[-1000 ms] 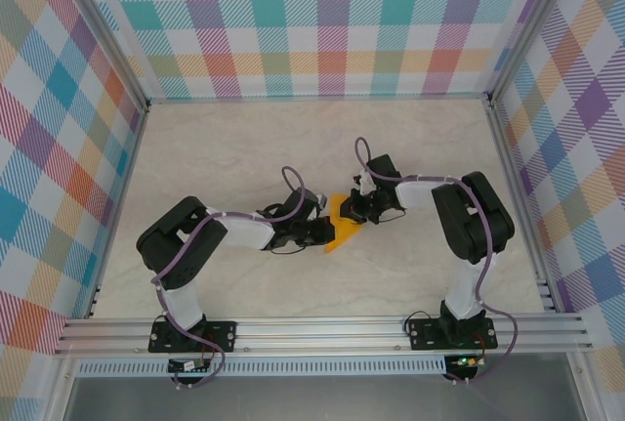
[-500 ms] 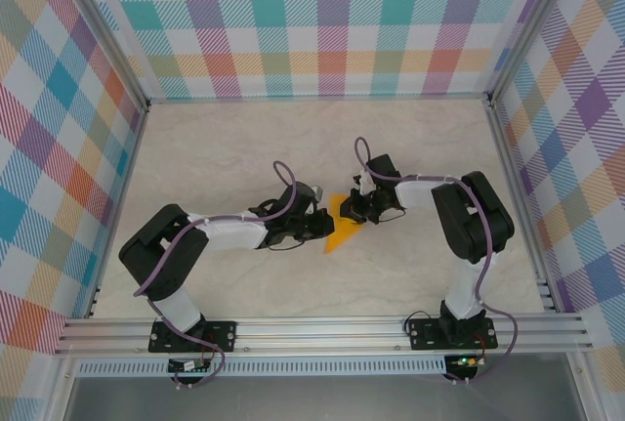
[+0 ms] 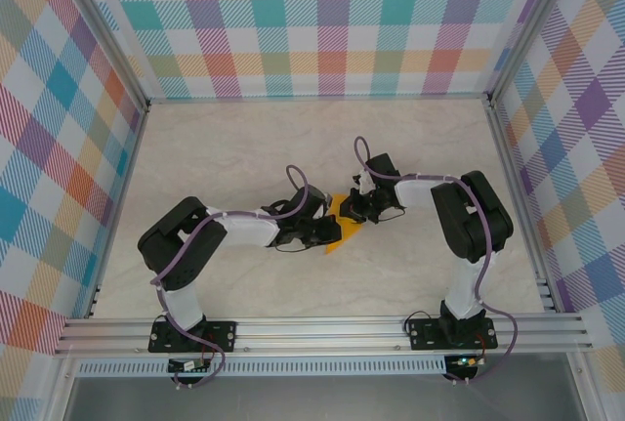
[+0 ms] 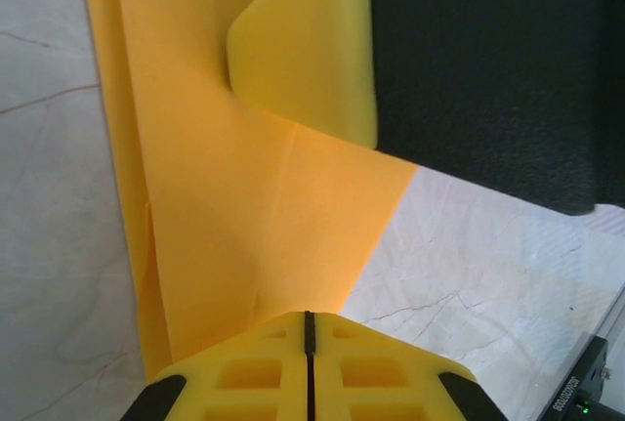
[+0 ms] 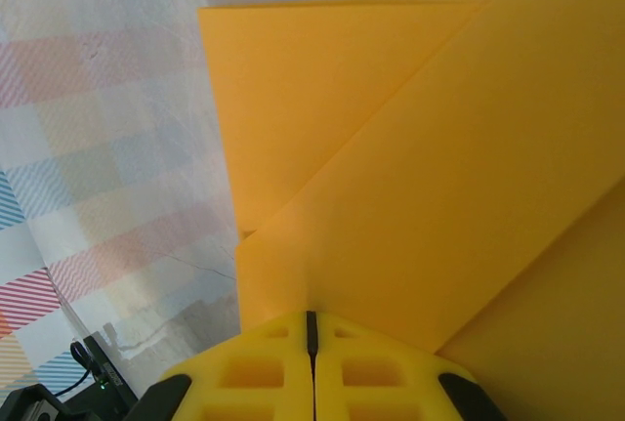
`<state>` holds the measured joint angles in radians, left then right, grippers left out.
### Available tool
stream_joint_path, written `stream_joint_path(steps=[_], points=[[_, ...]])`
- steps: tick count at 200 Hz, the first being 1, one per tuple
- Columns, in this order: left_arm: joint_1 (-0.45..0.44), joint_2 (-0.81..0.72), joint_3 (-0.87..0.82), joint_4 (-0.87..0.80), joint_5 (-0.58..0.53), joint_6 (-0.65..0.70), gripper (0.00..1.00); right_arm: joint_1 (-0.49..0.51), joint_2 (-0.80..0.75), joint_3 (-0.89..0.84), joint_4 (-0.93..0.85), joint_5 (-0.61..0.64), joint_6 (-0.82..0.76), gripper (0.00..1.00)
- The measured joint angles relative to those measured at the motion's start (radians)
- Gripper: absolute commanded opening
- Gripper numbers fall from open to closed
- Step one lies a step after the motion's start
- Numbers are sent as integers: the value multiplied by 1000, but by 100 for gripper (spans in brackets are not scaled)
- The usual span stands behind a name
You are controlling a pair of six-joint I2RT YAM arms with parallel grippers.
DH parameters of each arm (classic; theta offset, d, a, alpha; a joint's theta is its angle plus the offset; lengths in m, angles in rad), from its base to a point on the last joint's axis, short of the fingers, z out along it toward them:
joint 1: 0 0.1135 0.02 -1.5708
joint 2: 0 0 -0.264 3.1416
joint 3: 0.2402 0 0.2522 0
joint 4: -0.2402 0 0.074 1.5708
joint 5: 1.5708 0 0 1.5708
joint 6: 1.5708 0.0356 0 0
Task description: Fold a paper plane with a square sheet of paper (pick it up from the middle)
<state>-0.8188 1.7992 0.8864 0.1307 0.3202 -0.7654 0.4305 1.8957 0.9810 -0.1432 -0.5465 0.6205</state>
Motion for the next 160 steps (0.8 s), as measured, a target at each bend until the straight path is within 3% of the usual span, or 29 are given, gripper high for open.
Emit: stream_joint_path(steps=[85, 160], points=[[-4, 6, -15, -19, -14, -5, 7, 0, 2, 9, -15, 6, 0, 6], [-5, -6, -67, 61, -16, -71, 8, 0, 8, 20, -31, 5, 0, 6]])
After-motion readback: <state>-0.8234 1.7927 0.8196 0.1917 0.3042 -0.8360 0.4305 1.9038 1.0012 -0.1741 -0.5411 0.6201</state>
